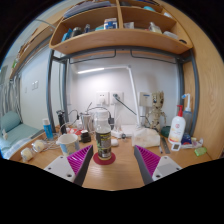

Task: Pour water

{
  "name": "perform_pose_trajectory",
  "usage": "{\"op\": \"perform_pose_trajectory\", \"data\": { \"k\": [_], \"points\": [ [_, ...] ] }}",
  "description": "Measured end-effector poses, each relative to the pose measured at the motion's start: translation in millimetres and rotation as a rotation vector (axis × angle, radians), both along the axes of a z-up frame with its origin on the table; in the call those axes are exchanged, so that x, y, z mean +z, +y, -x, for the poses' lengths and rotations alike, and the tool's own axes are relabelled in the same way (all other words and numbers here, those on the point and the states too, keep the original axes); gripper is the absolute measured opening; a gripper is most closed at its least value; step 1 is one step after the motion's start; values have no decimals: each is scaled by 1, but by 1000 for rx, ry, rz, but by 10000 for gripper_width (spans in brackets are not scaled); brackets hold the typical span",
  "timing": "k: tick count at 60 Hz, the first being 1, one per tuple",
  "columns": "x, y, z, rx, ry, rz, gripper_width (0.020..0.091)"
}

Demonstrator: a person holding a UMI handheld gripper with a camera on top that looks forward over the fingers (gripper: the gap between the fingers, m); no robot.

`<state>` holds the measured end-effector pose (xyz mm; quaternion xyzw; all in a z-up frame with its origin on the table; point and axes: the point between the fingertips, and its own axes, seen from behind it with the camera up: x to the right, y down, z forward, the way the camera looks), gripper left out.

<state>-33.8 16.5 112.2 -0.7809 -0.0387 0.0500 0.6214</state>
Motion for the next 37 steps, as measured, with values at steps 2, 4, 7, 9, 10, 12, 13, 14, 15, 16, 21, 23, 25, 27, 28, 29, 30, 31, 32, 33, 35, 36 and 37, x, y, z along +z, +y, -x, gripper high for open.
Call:
{"op": "perform_pose_trajectory", "data": {
  "k": [2,4,7,9,10,12,13,14,15,16,21,23,25,27,28,29,30,31,32,33,35,36,37],
  "points": [
    [1,-12,-5,-25,6,7,838],
    [2,-25,-8,-37,9,12,839],
    [7,-40,-10,-33,13,0,838],
    [10,-50,-14,-40,19,-5,842],
    [10,-54,-16,-44,21,-5,843],
    [11,-62,-18,-45,19,-5,841],
    [11,-66,-19,-44,18,-6,839],
    [12,-70,-20,-44,17,-9,838],
    [14,-73,-21,-48,16,-11,838],
    [15,-76,-23,-51,14,-16,843],
    [17,-92,-29,-56,3,-26,839],
    [18,-97,-33,-61,3,-30,838],
    [21,-103,-37,-73,4,-40,839],
    [23,-109,-41,-83,8,-50,839],
    [24,-111,-42,-87,10,-54,840],
    [24,-114,-43,-90,13,-56,840],
    [24,-116,-45,-94,14,-59,839],
    [25,-118,-47,-99,15,-62,837],
    [26,-119,-49,-104,15,-65,836],
    [26,-121,-50,-109,16,-69,840],
    [26,-123,-52,-114,18,-73,840],
    [25,-123,-53,-115,18,-73,840],
    [24,-124,-54,-117,19,-72,840]
  ]
}}
